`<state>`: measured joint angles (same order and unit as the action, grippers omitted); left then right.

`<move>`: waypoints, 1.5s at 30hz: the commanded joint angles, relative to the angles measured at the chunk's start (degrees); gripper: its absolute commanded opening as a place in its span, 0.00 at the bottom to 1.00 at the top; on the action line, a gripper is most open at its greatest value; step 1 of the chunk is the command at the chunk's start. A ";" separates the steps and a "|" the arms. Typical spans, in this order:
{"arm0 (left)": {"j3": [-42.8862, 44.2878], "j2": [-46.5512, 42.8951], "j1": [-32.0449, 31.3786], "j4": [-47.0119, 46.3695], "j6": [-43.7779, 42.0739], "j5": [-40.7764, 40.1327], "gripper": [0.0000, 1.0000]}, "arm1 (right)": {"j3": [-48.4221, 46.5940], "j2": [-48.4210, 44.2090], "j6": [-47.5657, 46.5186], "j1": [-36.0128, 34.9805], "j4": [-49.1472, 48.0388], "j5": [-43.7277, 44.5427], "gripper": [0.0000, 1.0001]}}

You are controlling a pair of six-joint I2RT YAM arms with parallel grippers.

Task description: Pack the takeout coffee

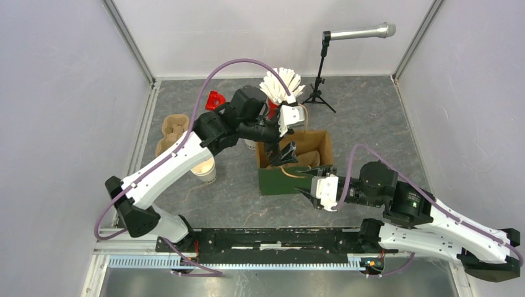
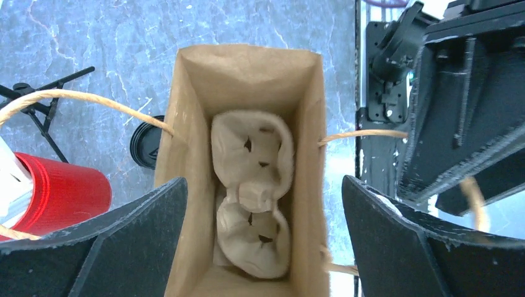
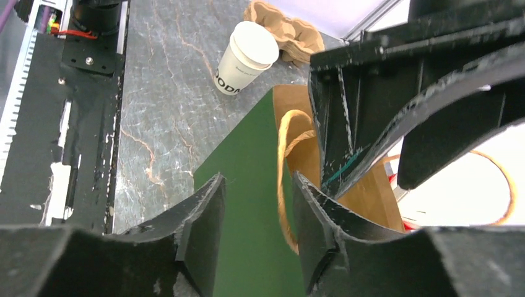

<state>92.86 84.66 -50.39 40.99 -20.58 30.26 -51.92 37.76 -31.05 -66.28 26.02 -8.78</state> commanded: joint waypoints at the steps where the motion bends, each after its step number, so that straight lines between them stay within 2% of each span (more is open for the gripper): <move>1: -1.55 -2.97 -0.41 -4.87 8.42 -0.02 1.00 | -0.40 -0.73 5.08 -0.25 -3.47 2.14 0.54; 5: -1.19 -4.78 -0.41 -5.19 12.71 -3.78 1.00 | -2.57 -0.37 9.64 -0.27 -4.78 2.32 0.69; 11: -0.71 -8.84 -0.41 -7.85 27.59 -18.16 1.00 | 0.68 -3.18 13.64 -0.29 -11.17 4.37 0.79; 14: 0.94 -10.50 -0.32 -3.96 33.50 -27.43 1.00 | -0.63 -2.26 16.95 -0.23 -13.27 5.93 0.97; 20: -2.74 -18.23 -0.32 1.69 40.01 -42.09 1.00 | -6.98 2.92 25.89 -0.25 -12.84 14.00 0.98; 24: -4.57 -22.68 -0.15 11.74 45.95 -57.09 1.00 | -11.94 5.74 32.16 -0.30 -11.57 18.24 0.98; 28: -10.14 -25.74 0.65 18.01 48.22 -64.19 1.00 | -14.91 6.64 36.49 -0.30 -10.82 29.85 0.98; 30: -11.51 -25.55 2.76 19.30 49.79 -63.71 1.00 | -14.48 6.19 38.42 -0.23 -12.45 32.03 0.98; 32: -10.91 -24.30 6.98 19.57 51.41 -59.84 1.00 | -14.51 6.56 40.62 -0.25 -12.65 32.91 0.98; 35: -11.57 -21.99 16.10 16.55 53.72 -49.81 0.99 | -17.68 9.62 41.63 -0.25 -8.38 32.94 0.98; 38: -13.34 -18.97 22.98 10.00 53.98 -39.43 0.92 | -21.10 12.14 41.60 -0.25 -5.10 32.74 0.98; 45: -12.51 -6.40 24.73 2.73 51.75 -34.64 0.84 | -20.21 10.70 40.41 -0.25 -4.72 33.87 0.98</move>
<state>79.53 73.41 -25.93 50.46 30.24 -10.04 -71.29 50.33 8.78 -66.28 20.88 23.09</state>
